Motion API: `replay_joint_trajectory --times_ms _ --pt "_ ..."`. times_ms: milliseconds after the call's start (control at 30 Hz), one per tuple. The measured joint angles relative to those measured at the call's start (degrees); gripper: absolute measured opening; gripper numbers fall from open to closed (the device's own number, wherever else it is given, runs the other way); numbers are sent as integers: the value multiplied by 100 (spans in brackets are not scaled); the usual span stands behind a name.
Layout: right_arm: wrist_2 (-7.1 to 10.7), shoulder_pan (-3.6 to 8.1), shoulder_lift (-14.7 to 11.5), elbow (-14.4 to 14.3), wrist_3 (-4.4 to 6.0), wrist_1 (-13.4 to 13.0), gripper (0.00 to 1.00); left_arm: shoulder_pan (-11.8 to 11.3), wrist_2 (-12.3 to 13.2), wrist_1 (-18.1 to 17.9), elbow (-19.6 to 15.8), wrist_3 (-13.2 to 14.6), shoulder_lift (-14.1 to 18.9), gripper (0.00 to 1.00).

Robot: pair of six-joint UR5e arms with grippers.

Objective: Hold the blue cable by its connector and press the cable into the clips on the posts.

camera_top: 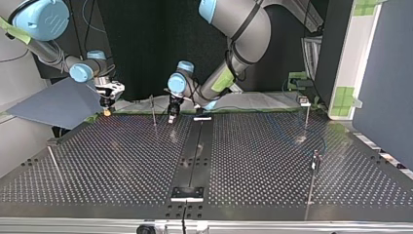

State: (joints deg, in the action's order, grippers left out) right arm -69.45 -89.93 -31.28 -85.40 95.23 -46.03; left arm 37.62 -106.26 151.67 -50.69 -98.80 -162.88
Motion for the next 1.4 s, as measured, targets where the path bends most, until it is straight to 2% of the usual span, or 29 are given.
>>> replay_joint_trajectory --times_ms 267,500,700,867,1000,1200,1300,1400 --pt "-3 -21 2 0 0 8 0 12 -62 387 -52 291 32 99" --pt "22 -42 2 25 2 26 0 30 -193 812 -212 678 36 99" --pt "24 -44 3 33 3 39 0 119 -75 952 -279 816 42 99" --pt "23 -46 7 35 2 40 0 270 157 945 -369 712 146 99" --pt "26 -45 7 35 6 41 0 452 396 780 -579 491 362 99" --pt "27 -41 4 58 54 74 0 591 726 534 -905 305 687 99" --pt "27 -26 4 72 68 113 0 652 825 596 -1079 301 789 99" --pt "34 -21 3 120 74 164 0 711 804 719 -1225 351 825 99"
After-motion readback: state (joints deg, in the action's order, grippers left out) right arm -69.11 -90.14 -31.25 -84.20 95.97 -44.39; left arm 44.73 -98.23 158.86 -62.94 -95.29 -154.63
